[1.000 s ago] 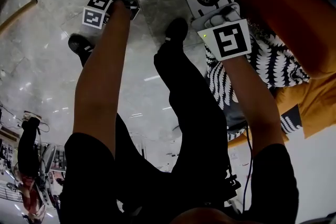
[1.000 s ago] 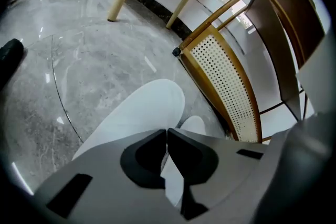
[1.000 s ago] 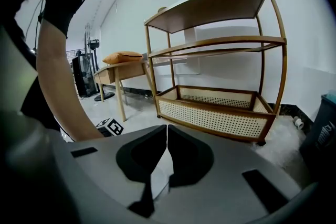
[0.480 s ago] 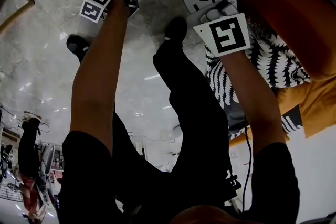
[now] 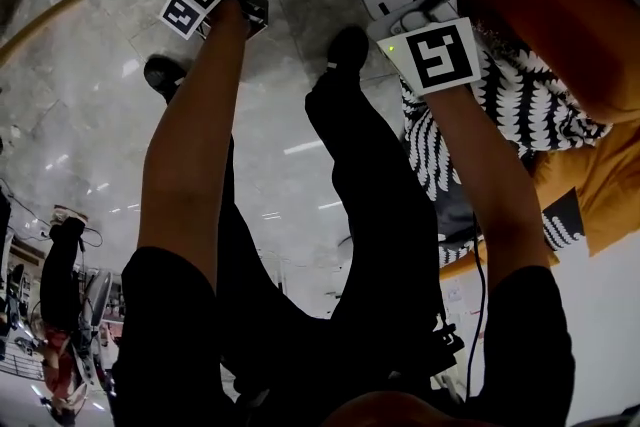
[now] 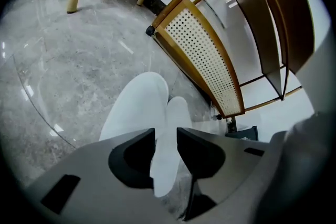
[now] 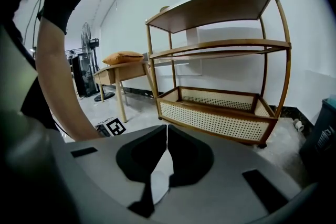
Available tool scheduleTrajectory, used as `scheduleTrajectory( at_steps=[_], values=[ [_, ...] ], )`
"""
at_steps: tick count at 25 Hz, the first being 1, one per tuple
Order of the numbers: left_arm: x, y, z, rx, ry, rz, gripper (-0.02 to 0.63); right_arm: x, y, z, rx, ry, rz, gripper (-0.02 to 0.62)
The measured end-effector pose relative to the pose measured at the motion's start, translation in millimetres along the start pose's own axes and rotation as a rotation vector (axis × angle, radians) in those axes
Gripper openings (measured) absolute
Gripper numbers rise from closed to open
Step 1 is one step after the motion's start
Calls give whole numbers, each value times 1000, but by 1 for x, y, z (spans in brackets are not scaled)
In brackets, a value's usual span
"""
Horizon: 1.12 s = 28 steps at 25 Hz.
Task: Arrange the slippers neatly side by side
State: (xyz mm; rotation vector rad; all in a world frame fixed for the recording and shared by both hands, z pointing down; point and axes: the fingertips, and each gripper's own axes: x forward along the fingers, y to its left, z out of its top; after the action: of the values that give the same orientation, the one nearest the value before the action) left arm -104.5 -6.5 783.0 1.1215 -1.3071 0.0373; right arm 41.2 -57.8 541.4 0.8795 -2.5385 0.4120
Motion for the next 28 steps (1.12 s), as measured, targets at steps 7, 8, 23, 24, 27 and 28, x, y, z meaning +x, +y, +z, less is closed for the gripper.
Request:
scheduleTrajectory(
  at_steps=[7,8,23,24,27,28],
  values=[
    [-91,-39,15,88,35,-90,92,-15,22,76,14,-90,-54,34],
    [-109,-53,22,139,32,-113,69,-22,27,91,17,-106,-57,34],
    [-456,-384,183,770,-354,-555,15,-179,80,361,26,-284,-113,34],
    [-482,-405,186,811,-393,-569,15,-194,81,377,16,-293,-110,34],
    [-550,-459,189,938,-505,-599,15,-235,86,428,-14,-358,-112,34],
    [-570,-473,190,981,-540,-602,15,-246,86,439,-25,-361,-113,34]
  ],
)
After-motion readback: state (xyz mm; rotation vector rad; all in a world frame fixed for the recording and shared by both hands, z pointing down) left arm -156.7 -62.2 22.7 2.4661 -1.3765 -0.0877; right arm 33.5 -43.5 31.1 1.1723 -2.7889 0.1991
